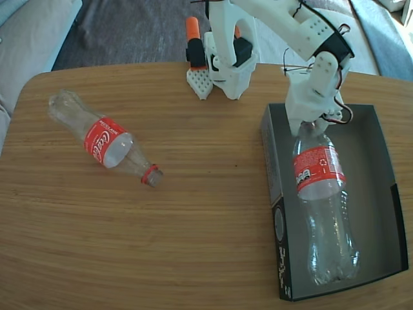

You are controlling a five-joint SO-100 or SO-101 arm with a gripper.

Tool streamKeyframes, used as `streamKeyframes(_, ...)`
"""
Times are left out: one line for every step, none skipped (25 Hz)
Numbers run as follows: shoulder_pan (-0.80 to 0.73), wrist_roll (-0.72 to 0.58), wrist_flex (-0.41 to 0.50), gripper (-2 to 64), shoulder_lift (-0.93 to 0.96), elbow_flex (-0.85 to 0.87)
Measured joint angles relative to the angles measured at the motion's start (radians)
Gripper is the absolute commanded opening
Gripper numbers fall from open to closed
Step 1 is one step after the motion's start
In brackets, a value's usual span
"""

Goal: Grasp the bottles and put them in the box.

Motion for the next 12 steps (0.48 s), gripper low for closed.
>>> streamKeyframes(0.000, 0.000, 0.002, 17.7, 0.000, 0.000)
streamKeyframes(0.005, 0.000, 0.005, 24.7, 0.000, 0.000)
streamKeyframes(0.015, 0.009, 0.012, 30.2, 0.000, 0.000)
streamKeyframes(0.025, 0.028, 0.018, 33.1, 0.000, 0.000)
streamKeyframes(0.029, 0.052, 0.023, 32.9, 0.000, 0.000)
streamKeyframes(0.028, 0.074, 0.023, 32.3, 0.000, 0.000)
streamKeyframes(0.025, 0.086, 0.023, 31.8, 0.000, 0.000)
streamKeyframes(0.026, 0.091, 0.023, 31.4, 0.000, 0.000)
streamKeyframes(0.034, 0.091, 0.023, 30.7, 0.000, 0.000)
streamKeyframes(0.035, 0.091, 0.023, 30.1, 0.000, 0.000)
streamKeyframes(0.034, 0.091, 0.023, 29.5, 0.000, 0.000)
streamKeyframes(0.029, 0.091, 0.023, 29.1, 0.000, 0.000)
